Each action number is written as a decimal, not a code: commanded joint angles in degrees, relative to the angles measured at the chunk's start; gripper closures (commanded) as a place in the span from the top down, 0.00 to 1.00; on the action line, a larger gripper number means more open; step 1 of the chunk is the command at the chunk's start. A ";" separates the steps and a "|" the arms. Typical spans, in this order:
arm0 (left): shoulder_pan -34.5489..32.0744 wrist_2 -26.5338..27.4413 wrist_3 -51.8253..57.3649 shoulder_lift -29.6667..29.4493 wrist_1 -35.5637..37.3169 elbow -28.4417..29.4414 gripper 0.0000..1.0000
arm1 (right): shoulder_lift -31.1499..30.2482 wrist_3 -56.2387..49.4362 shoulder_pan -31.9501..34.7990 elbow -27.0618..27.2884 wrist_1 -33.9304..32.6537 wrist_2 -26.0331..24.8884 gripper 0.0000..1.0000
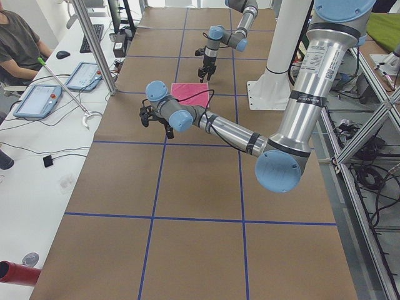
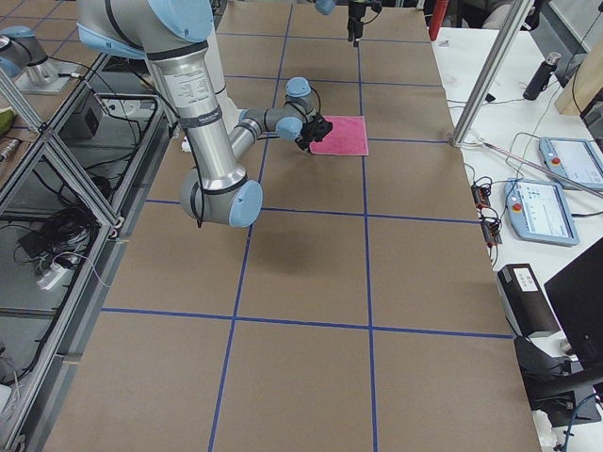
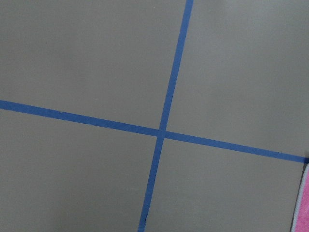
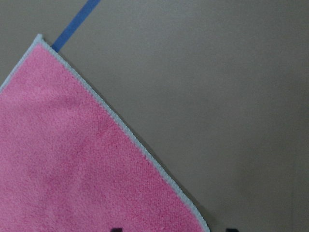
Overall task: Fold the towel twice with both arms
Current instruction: 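Bring the left gripper to the towel corner nearest it and farthest from the robot, then lower both grippers and pinch the two far towel corners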
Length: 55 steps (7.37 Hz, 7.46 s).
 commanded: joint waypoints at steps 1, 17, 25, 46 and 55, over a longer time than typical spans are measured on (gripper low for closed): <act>0.04 0.00 -0.13 -0.02 0.00 0.41 1.00 | 0.00 0.76 -0.60 0.05 -0.54 0.00 0.62; 18.26 15.58 -27.95 -13.29 0.17 -0.72 0.99 | -3.52 1.20 -0.69 5.06 -1.34 0.27 0.00; 35.79 32.24 -50.84 -11.09 -6.77 -3.55 1.00 | -3.87 1.20 -1.13 5.50 -1.25 0.44 0.00; 43.89 51.15 -52.95 -9.60 -6.59 -4.25 0.16 | -3.96 1.20 -1.13 5.50 -1.25 0.35 0.00; 44.95 48.34 -53.12 -9.86 -4.83 -7.59 0.00 | -6.68 1.56 -2.35 9.63 -1.34 0.97 0.00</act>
